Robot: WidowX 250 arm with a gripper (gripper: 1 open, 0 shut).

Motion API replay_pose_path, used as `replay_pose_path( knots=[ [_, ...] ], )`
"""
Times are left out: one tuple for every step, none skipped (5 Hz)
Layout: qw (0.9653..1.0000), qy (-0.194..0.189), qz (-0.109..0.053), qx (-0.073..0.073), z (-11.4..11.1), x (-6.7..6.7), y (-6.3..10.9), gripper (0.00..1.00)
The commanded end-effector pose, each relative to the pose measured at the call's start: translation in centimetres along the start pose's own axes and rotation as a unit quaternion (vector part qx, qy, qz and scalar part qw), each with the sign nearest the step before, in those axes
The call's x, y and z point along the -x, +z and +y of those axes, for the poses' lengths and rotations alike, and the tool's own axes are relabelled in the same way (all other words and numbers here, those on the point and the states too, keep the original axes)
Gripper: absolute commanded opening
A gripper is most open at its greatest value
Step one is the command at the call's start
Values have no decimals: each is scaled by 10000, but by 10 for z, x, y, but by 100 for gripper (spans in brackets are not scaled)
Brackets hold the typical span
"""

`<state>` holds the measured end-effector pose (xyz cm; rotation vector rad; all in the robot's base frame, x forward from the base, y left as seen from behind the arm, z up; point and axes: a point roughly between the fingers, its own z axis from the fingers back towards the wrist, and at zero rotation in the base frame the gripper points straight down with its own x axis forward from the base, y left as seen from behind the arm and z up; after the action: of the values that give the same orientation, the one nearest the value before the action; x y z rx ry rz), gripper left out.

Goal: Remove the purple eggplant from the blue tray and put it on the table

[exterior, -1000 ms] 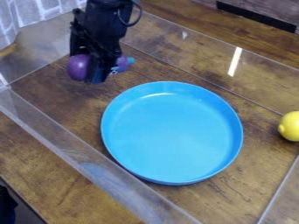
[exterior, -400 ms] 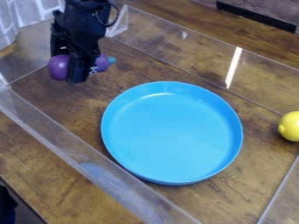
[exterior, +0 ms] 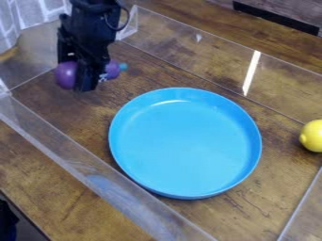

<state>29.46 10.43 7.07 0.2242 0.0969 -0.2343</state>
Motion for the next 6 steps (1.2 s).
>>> replay_pose_path(
  knots=[
    [9995,202,-217,-64,12,0,9,0],
    [9994,188,-275,-68,10,-3,12,0],
    [9993,173,-336,-76,9,-6,15,0],
    [9991,148,-398,-86,7,-10,18,0],
    [9988,124,-457,-94,5,-14,21,0],
    [9987,152,-474,-90,6,-16,18,0]
  ],
)
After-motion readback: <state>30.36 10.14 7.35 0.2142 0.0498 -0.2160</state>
